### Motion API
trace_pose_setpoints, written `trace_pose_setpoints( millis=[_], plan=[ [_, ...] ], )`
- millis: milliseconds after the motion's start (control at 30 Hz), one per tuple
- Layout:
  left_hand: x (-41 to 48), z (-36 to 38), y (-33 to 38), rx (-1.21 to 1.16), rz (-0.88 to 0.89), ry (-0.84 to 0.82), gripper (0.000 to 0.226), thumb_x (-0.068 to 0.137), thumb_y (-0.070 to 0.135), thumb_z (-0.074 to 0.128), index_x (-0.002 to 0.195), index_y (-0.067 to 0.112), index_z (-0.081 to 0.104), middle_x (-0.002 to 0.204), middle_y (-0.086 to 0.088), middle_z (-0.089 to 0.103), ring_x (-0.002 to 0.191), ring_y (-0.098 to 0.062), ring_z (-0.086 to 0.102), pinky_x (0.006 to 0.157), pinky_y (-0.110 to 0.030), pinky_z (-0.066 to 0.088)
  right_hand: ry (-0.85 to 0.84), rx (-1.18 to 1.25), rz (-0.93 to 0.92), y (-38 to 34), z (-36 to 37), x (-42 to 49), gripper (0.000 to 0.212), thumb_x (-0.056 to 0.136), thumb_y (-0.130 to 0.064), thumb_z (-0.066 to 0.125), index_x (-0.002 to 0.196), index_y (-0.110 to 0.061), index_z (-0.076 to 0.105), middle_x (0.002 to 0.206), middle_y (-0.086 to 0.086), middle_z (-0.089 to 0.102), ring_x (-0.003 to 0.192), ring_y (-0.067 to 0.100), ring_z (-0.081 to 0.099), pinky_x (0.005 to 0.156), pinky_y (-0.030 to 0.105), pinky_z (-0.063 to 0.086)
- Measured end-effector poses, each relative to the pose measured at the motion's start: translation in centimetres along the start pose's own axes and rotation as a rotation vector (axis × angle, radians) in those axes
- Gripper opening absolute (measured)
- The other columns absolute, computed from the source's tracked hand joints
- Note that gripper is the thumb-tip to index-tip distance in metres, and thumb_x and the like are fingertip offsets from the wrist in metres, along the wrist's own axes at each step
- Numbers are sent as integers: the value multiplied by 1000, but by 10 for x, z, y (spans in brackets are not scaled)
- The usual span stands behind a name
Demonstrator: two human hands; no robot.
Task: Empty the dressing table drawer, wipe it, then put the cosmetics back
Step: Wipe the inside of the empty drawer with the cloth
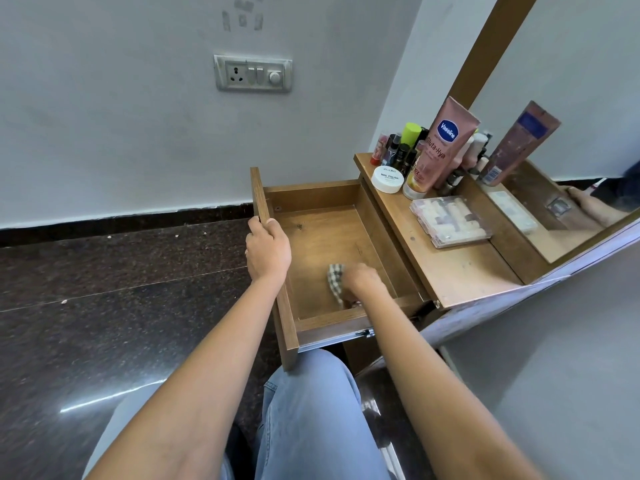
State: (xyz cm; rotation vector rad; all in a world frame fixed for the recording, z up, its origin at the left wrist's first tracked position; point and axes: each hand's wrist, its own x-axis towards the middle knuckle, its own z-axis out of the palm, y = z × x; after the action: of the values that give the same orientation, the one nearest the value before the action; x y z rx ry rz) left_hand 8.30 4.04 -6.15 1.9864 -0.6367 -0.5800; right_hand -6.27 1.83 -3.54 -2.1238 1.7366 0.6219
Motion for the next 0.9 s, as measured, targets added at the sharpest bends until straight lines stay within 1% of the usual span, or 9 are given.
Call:
trace_pose_setpoints(
  millis=[133, 267, 333, 433, 533, 633, 733, 800, 900],
  plan=[
    [-1, -2, -1, 12, 14, 4, 52, 99, 40, 18, 140, 13, 35, 116, -17, 59, 100, -38, 59, 85, -52, 50, -190, 169, -136, -46, 10, -4, 31, 89, -6, 60, 118, 3, 55, 118, 15, 61, 101, 26, 63, 91, 36, 54],
    [-3, -4, 0, 52, 25, -3, 51, 100, 38, 23, 143, 12, 31, 118, -17, 58, 100, -37, 58, 84, -50, 50, -184, 174, -136, -56, 13, -3, 26, 88, -4, 59, 113, 4, 58, 117, 17, 63, 105, 29, 64, 89, 36, 55],
    [-3, -4, -1, 104, 30, -14, 50, 100, 37, 29, 144, 12, 29, 118, -16, 58, 98, -35, 59, 80, -47, 51, -176, 176, -112, -52, 18, 1, 29, 90, -6, 55, 118, 3, 54, 126, 18, 58, 112, 29, 60, 94, 36, 52],
    [-4, -5, -1, 187, 39, -15, 52, 99, 32, 39, 144, 10, 26, 119, -16, 57, 100, -35, 60, 75, -43, 50, -144, 121, -99, -50, 25, 6, 52, 93, -11, 55, 140, 3, 37, 142, 17, 44, 126, 30, 49, 102, 37, 46],
    [-4, -5, -2, 207, 30, -11, 51, 99, 31, 41, 144, 10, 27, 120, -17, 56, 100, -36, 60, 77, -45, 51, -62, 2, -72, -39, 29, 14, 47, 97, -9, 44, 142, 2, 35, 142, 19, 43, 126, 32, 48, 99, 38, 47],
    [-4, -5, -2, 217, 33, -13, 51, 99, 30, 41, 144, 10, 26, 120, -16, 56, 100, -36, 60, 76, -44, 50, 57, -121, 23, -4, 26, 21, 50, 97, -2, 33, 147, 0, 24, 148, 21, 34, 128, 33, 45, 92, 33, 48],
    [-5, -5, -1, 222, 46, -8, 50, 99, 29, 42, 144, 10, 27, 121, -16, 56, 101, -35, 60, 74, -43, 50, 91, -143, 155, 31, 12, 24, 41, 100, -7, 35, 140, 5, 35, 138, 18, 47, 121, 27, 52, 90, 33, 47],
    [-5, -4, -1, 232, 60, -6, 48, 99, 27, 41, 143, 10, 29, 120, -16, 56, 99, -34, 61, 74, -44, 52, 107, -134, 154, 38, 7, 29, 36, 101, -8, 37, 134, 4, 44, 133, 16, 53, 121, 26, 54, 93, 33, 47],
    [-5, -5, -1, 242, 67, -4, 46, 99, 26, 41, 141, 10, 30, 119, -16, 57, 97, -34, 61, 73, -44, 53, 168, -148, 131, 32, 3, 37, 34, 100, -8, 38, 131, 3, 47, 127, 17, 58, 115, 28, 58, 89, 35, 53]
  ],
)
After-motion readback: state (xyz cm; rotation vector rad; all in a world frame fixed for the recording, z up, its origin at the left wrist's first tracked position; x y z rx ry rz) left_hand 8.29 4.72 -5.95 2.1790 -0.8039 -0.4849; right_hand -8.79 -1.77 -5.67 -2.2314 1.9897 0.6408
